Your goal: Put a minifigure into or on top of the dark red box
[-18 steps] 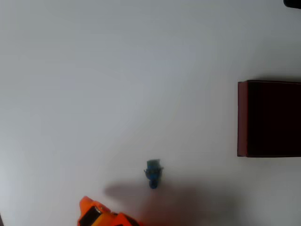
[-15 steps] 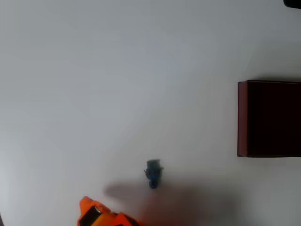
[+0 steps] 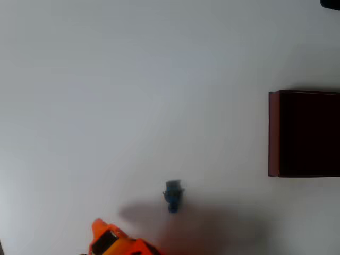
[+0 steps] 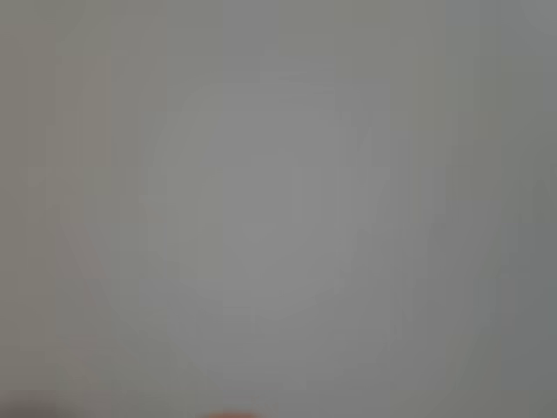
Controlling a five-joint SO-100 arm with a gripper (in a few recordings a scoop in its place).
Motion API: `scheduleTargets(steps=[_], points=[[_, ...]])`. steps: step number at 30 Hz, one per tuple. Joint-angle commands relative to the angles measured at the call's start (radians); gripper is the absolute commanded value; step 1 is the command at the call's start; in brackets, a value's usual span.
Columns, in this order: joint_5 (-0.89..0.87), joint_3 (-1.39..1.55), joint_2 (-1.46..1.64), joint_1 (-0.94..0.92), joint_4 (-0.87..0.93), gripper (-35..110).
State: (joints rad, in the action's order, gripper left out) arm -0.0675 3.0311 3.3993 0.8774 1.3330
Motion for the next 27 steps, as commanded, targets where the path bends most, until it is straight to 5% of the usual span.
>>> scheduleTargets(steps=[1,5,13,20,27], points=[[-0.153,-0.009,0.011,-0.091,0.025,0],[-0.391,-0.035,0.012,-0.138,-0.077,0],[-0.94,-0.152,-0.057,-0.502,0.112,5],[-1.071,-0.333,-0.538,-0.834,0.19,10],[-1.322,-0.396,-0.727,-0.877,0.236,13]])
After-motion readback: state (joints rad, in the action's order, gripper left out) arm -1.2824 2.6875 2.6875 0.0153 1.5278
